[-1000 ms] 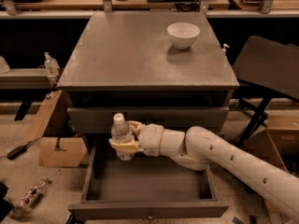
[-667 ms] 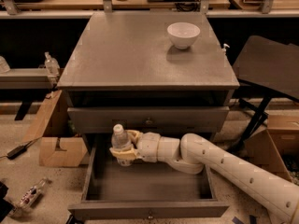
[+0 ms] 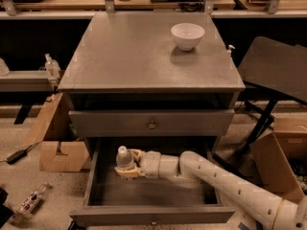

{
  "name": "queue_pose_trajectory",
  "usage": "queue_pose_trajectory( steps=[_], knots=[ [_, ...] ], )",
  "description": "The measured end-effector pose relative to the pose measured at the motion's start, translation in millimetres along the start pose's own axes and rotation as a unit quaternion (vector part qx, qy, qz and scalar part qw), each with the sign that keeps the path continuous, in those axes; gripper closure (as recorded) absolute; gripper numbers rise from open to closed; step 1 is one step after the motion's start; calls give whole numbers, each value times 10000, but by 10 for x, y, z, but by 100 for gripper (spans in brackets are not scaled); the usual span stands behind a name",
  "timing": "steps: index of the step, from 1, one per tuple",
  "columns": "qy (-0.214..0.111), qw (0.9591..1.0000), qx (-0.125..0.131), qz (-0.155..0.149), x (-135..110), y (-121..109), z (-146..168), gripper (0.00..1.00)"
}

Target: Place blue plastic bottle into middle drawer

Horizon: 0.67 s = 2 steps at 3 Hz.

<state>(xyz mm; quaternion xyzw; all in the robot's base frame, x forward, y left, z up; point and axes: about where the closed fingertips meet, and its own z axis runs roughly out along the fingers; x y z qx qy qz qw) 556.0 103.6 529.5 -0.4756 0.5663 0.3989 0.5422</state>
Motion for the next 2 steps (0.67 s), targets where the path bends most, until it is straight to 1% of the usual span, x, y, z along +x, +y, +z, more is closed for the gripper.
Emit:
queue_pose_trajectory(
  steps=[1,2],
  knots=[
    [105,9999,-108,80,467,77,85,100],
    [178,9995,-177,204,882,130,168,100]
  ],
)
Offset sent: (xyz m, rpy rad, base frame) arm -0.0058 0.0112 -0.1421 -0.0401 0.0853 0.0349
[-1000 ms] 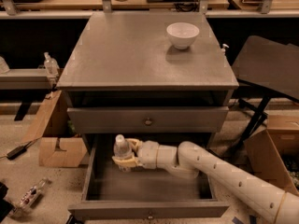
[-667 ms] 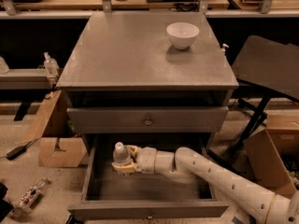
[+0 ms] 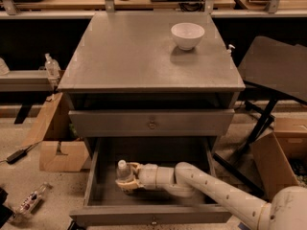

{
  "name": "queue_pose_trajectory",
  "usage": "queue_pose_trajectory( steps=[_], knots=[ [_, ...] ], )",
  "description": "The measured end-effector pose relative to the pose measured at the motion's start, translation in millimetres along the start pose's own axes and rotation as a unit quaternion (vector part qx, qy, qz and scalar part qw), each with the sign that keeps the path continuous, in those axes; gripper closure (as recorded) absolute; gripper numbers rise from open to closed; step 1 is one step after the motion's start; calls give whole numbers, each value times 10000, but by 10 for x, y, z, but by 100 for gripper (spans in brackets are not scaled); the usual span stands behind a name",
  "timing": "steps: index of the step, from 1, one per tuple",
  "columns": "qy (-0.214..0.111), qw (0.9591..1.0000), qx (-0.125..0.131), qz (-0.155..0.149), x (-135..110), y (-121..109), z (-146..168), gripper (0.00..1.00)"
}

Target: Place blue plastic bottle into middle drawer

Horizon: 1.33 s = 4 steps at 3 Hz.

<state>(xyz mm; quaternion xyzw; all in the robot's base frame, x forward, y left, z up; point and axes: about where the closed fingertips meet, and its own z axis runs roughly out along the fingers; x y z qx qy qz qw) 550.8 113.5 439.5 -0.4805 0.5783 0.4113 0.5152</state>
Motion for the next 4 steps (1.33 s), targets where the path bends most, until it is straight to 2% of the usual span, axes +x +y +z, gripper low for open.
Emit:
queue_pose_trajectory(
  steps=[1,3,4],
  knots=[
    [39,9999,11,111,156,-9,49,96],
    [39,9999,11,111,100,-10,42,50],
    [39,9999,11,111,96,-10,42,19]
  ],
)
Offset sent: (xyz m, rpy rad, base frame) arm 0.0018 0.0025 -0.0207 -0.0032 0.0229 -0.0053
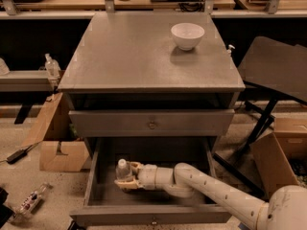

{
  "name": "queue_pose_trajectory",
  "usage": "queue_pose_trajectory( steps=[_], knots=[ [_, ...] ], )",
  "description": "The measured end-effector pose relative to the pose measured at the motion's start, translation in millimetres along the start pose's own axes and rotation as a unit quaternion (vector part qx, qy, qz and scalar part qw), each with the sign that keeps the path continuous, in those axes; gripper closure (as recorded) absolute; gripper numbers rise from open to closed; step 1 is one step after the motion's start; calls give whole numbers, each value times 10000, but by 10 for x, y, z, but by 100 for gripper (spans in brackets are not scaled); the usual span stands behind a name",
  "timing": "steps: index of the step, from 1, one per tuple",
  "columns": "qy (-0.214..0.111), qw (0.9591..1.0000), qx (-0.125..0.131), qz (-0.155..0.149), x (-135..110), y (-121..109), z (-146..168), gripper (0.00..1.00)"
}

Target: Place blue plastic bottle into middle drawer

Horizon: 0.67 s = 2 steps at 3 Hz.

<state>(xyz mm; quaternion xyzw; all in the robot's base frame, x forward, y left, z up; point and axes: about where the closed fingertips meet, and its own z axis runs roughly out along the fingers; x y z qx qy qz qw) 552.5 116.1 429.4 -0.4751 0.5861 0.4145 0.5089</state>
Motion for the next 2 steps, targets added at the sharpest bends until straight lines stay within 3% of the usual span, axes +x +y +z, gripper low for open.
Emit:
queue_pose_trajectory(
  steps=[1,2],
  knots=[
    [0,10000,-1,0,0,0,1,0],
    [-1,10000,-2,0,-1,2,2,0]
  ],
)
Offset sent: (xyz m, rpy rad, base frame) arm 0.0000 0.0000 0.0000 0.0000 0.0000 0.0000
